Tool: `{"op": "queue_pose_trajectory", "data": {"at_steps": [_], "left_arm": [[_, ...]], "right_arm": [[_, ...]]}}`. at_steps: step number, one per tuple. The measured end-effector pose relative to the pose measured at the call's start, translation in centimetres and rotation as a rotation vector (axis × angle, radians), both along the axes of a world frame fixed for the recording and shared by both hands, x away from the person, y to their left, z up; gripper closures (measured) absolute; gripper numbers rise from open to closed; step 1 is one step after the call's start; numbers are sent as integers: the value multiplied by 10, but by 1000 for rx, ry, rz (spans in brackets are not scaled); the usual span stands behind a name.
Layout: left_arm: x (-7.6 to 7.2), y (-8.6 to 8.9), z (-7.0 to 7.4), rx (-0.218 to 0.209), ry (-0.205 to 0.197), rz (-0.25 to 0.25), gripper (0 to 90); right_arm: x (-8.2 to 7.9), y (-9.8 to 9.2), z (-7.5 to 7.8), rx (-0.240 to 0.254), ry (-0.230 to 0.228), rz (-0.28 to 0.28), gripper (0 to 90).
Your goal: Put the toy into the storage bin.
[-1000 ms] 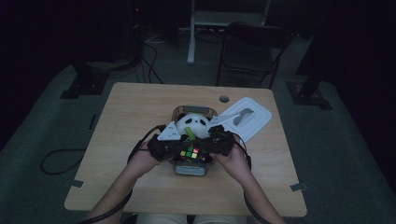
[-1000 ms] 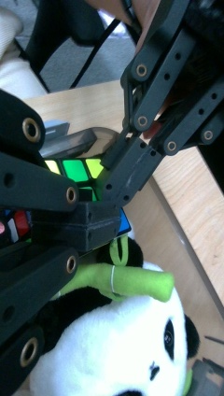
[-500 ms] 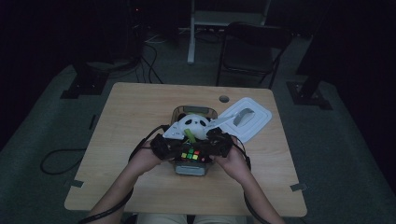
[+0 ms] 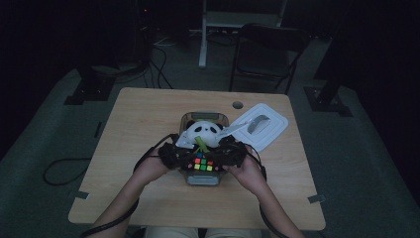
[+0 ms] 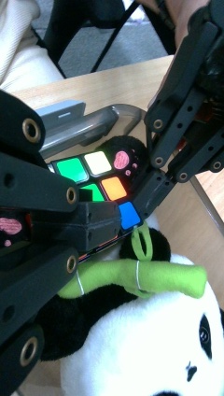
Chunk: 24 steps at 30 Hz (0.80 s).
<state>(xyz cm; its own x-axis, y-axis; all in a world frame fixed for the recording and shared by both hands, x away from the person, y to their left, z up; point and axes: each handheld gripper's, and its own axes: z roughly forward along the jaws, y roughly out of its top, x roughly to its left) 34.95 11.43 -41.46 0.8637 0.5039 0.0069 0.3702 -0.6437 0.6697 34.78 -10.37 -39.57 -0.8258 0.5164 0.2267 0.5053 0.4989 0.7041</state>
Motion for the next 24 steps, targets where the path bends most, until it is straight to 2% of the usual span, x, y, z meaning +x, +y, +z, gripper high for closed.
{"op": "queue_pose_trajectory", "data": {"at_steps": [1,3,5,6,7,8,11,12,15,17,19,20,24], "left_arm": [[0,4,2,-39,4,1,841],[-3,11,12,-127,21,-2,833],[-7,11,22,-178,21,-26,819],[-10,9,27,-189,19,-39,747],[-11,6,30,-190,15,-49,747],[-13,1,33,-186,11,-69,747],[-16,-10,34,-147,-6,-93,735],[-16,-13,34,-137,-7,-94,734],[-15,-17,33,-125,-12,-89,734],[-15,-18,32,-115,-14,-92,735],[-15,-18,31,-121,-6,-91,739],[-14,-18,30,-110,-9,-92,770],[-12,-19,27,-97,-4,-91,885]], "right_arm": [[-1,-1,3,2,-2,-5,900],[-2,-3,5,0,-4,-2,900],[-1,-4,6,9,3,-4,900],[1,-5,6,20,18,-1,900],[1,-5,6,20,18,-1,900],[1,-5,7,36,24,1,824],[-1,-5,9,29,16,-5,804],[-2,-5,12,8,-10,-26,795],[-1,-7,14,1,-12,-38,789],[-1,-8,14,4,-4,-38,811],[-1,-9,13,7,3,-25,857],[-1,-8,13,-2,2,-23,900],[-1,-5,10,-23,-9,-15,900]]}}
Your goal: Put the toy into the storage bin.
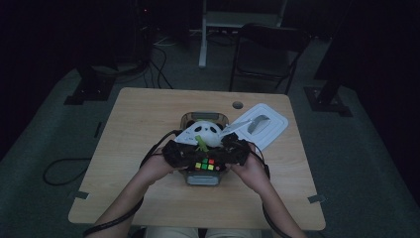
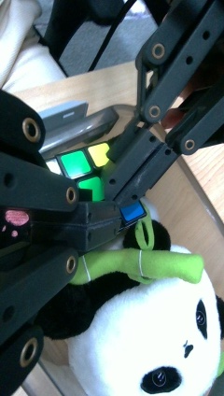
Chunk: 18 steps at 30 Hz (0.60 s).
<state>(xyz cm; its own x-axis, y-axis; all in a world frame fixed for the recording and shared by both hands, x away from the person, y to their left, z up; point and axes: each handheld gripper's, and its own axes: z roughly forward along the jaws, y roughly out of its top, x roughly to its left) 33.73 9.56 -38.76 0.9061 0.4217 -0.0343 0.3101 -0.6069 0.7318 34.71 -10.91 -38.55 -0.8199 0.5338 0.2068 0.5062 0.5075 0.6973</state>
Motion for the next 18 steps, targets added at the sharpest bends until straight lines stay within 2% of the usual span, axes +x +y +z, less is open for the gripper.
{"op": "queue_pose_trajectory", "data": {"at_steps": [1,4,7,8,10,12,18], "left_arm": [[0,0,-1,1,4,-5,900],[1,-3,-2,43,-22,-6,900],[3,-4,-3,43,-12,-5,900],[1,-7,-5,75,-26,-13,900],[2,-7,-7,72,-13,-18,900],[4,-7,-9,66,-2,-15,900],[7,-10,-13,83,-7,-27,900]], "right_arm": [[0,1,0,-7,-3,1,900],[3,3,-3,-19,-4,-3,900],[4,4,-4,-34,-11,-5,900],[4,5,-4,-37,-12,-7,900],[4,7,-7,-67,-12,1,900],[4,7,-9,-67,-8,-5,900],[7,5,-15,-68,1,-17,900]]}}
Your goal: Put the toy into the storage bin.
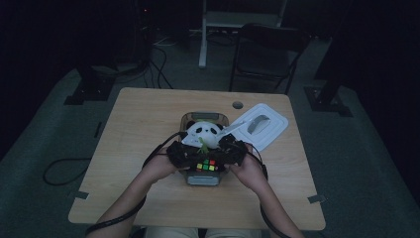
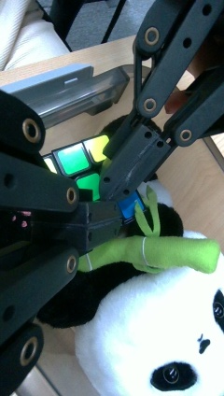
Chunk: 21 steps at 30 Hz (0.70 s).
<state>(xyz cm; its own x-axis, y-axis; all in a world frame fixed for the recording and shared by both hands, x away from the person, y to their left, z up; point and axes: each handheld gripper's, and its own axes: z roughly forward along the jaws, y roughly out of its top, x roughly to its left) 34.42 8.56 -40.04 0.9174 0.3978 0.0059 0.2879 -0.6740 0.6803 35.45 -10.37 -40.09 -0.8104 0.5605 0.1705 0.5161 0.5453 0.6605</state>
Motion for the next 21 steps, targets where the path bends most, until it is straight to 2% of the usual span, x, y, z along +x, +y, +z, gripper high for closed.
{"op": "queue_pose_trajectory", "data": {"at_steps": [2,3,5,8,12,13,15,16,17,18,19,20,21], "left_arm": [[-2,-4,-1,22,-22,-2,900],[-3,-6,-2,32,-34,-4,900],[-4,-10,-1,59,-54,-6,900],[-4,-12,0,74,-58,-8,900],[-5,-7,2,32,-43,-7,900],[-6,-5,6,14,-56,-9,900],[-7,0,12,-24,-27,-15,900],[-8,2,13,-50,-41,-9,900],[-9,3,14,-67,-22,-17,836],[-10,4,15,-72,-20,-24,804],[-10,4,15,-72,-20,-24,776],[-10,5,16,-93,-12,-22,776],[-11,5,17,-95,-15,-18,742]], "right_arm": [[1,0,-1,-12,8,5,900],[3,0,-1,-34,13,5,900],[3,0,-2,-35,12,4,900],[2,0,-4,-27,9,-12,900],[-2,2,0,-38,-13,-37,900],[-3,2,2,-35,-10,-32,900],[-8,-1,10,0,-22,-40,900],[-10,-3,13,8,-19,-25,899],[-12,-6,16,12,-36,-45,785],[-12,-9,18,18,-40,-63,701],[-12,-9,18,18,-40,-63,701],[-11,-13,20,42,-13,-53,634],[-9,-23,21,101,3,-75,493]]}}
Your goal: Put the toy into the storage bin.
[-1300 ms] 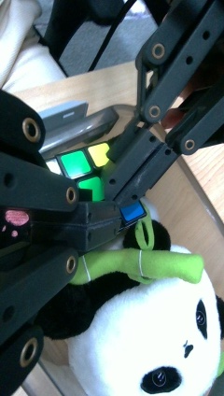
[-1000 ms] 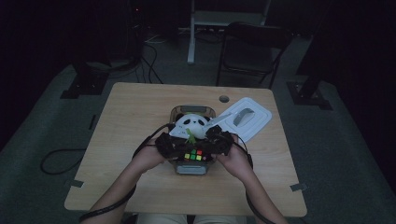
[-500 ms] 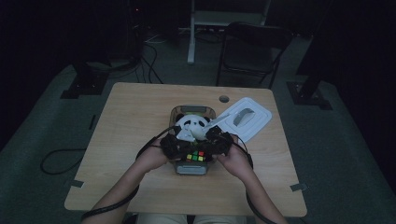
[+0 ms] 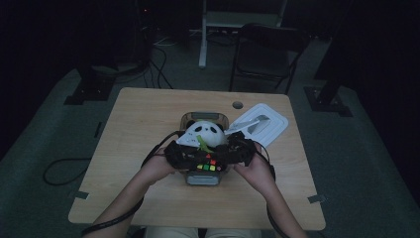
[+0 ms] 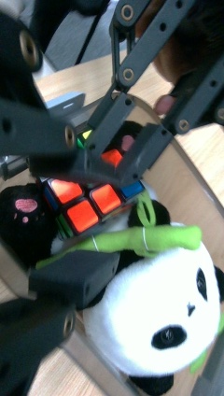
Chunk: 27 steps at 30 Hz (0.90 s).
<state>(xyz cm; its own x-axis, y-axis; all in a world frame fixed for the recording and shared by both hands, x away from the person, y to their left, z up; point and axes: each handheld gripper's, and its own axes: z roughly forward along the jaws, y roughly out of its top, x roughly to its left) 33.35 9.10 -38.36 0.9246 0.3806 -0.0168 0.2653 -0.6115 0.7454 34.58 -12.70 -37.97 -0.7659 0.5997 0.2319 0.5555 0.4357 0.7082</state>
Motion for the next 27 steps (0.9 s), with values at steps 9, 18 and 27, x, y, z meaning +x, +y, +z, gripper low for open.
{"op": "queue_pose_trajectory", "data": {"at_steps": [9,18,27], "left_arm": [[1,12,2,-53,24,30,572],[5,42,6,-129,26,121,332],[9,66,0,-151,23,209,183]], "right_arm": [[1,-15,-4,62,19,-48,310],[0,-41,-11,65,-3,-137,214],[3,-70,-21,18,-28,-265,210]]}}
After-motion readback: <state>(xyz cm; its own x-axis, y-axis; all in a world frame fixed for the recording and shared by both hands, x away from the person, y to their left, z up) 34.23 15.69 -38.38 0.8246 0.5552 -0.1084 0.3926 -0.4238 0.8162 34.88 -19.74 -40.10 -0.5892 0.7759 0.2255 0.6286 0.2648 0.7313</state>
